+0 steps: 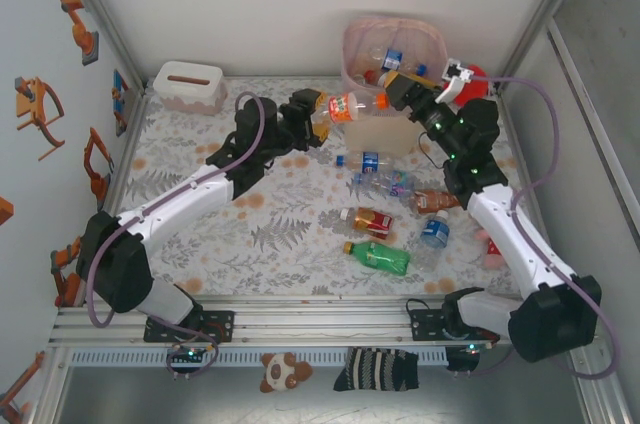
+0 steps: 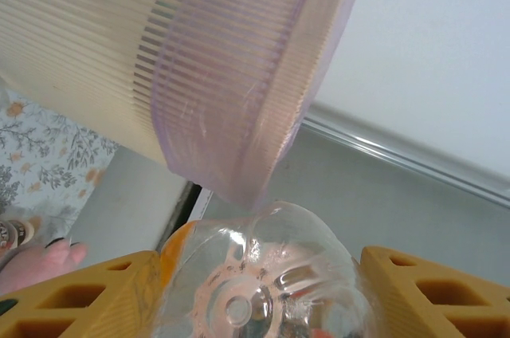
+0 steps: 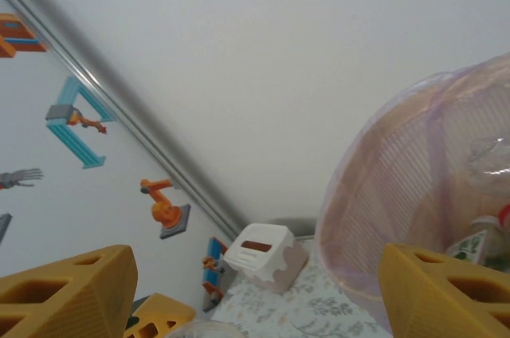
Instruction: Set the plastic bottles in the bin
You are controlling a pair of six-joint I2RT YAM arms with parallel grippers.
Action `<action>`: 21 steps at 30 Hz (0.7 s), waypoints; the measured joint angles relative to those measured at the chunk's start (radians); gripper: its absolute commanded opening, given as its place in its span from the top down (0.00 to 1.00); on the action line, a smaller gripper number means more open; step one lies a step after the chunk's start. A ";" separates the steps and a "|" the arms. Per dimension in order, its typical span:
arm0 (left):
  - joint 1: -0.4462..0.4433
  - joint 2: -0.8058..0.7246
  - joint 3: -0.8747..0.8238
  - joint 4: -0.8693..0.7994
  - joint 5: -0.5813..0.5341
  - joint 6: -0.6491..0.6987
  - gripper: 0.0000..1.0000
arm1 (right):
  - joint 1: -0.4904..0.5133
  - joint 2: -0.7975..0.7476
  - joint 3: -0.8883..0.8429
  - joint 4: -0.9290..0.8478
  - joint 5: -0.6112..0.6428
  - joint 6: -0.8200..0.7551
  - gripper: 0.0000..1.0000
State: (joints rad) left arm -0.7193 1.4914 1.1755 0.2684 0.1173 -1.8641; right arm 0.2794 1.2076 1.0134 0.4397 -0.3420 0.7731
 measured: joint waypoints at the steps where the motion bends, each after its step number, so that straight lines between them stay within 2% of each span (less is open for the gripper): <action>1: 0.000 -0.001 0.002 0.001 -0.004 0.000 0.52 | 0.002 0.016 0.000 0.029 -0.007 0.020 0.23; 13: 0.010 -0.018 0.012 0.000 -0.039 0.001 0.51 | 0.071 0.059 -0.028 0.168 -0.024 0.108 0.30; 21: 0.013 -0.018 0.036 0.001 -0.047 0.001 0.51 | 0.090 0.071 -0.037 0.190 -0.024 0.134 0.47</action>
State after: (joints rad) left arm -0.7063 1.4731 1.2118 0.2695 0.0704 -1.8633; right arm 0.3691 1.2789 0.9768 0.6296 -0.3664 0.9070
